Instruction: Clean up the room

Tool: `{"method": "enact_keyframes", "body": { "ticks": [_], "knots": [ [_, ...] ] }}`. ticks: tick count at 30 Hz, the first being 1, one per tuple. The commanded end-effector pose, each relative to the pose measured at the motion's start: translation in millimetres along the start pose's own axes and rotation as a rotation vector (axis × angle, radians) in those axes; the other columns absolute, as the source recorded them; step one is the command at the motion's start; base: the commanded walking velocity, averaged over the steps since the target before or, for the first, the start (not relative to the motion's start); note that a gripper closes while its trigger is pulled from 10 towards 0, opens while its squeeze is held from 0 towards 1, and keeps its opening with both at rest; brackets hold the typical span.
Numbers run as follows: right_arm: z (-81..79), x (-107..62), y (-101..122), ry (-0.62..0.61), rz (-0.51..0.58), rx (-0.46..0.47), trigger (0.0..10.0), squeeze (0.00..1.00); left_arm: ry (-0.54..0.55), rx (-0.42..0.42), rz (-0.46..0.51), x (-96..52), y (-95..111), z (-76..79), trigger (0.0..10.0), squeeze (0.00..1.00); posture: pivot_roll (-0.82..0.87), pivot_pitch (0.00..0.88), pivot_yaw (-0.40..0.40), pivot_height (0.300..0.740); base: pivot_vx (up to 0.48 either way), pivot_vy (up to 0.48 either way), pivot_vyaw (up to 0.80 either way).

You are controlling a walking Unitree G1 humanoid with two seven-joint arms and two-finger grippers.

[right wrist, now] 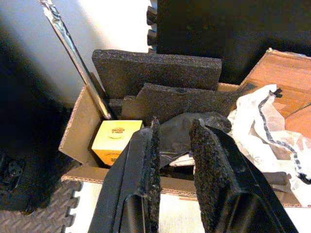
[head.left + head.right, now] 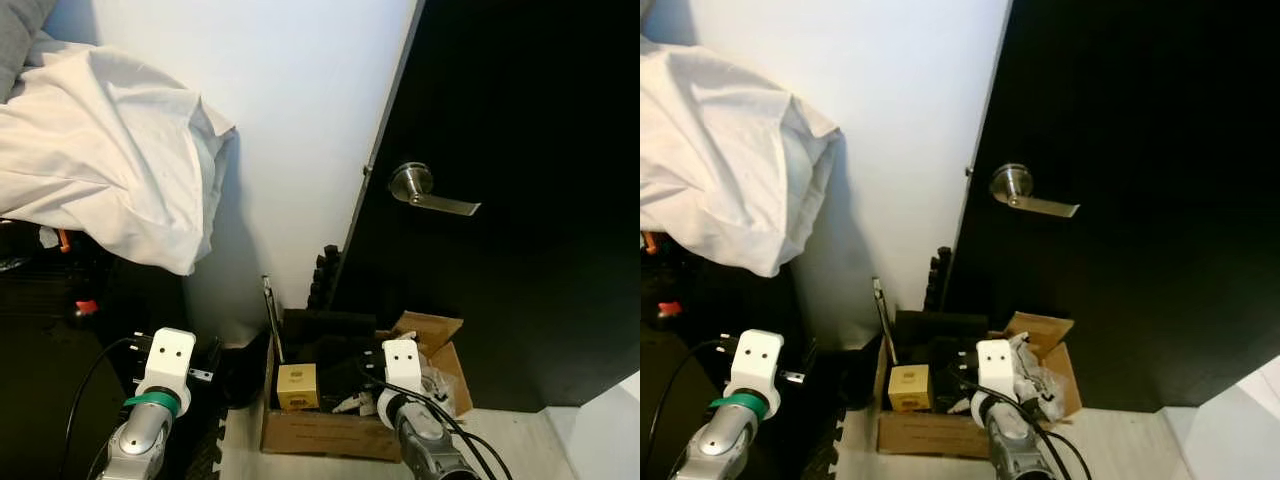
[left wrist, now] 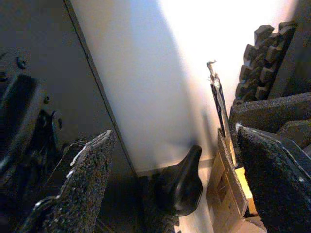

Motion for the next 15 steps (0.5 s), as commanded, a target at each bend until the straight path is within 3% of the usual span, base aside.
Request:
{"method": "enact_keyframes", "body": {
  "ticks": [1,15],
  "knots": [
    [2.9,-1.1,-5.7,-0.01,-0.024,-0.002,10.0,0.0,-0.012,-0.004,-0.013,-2.6,-5.7,3.6,10.0,0.0,0.07,0.0,-0.057,0.74,-0.274,0.0,0.0],
    [-0.2,-1.2,-6.9,-0.009,-0.027,0.004,10.0,0.0,-0.017,0.006,-0.01,-2.3,-4.2,1.7,10.0,0.0,0.08,0.0,-0.05,0.74,-0.273,0.0,0.0]
  ]
}}
Point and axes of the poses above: a point about 5 cm out from each wrist's last joint towards the gripper, its own x axis pointing out of the wrist towards the gripper, its own y axis along the axis of the wrist's last joint, z = x × y, the point moved 5 cm from there along x, pointing out of the wrist towards the gripper, and after that the axes turned 4 degrees about x, right-handed, at the moved point
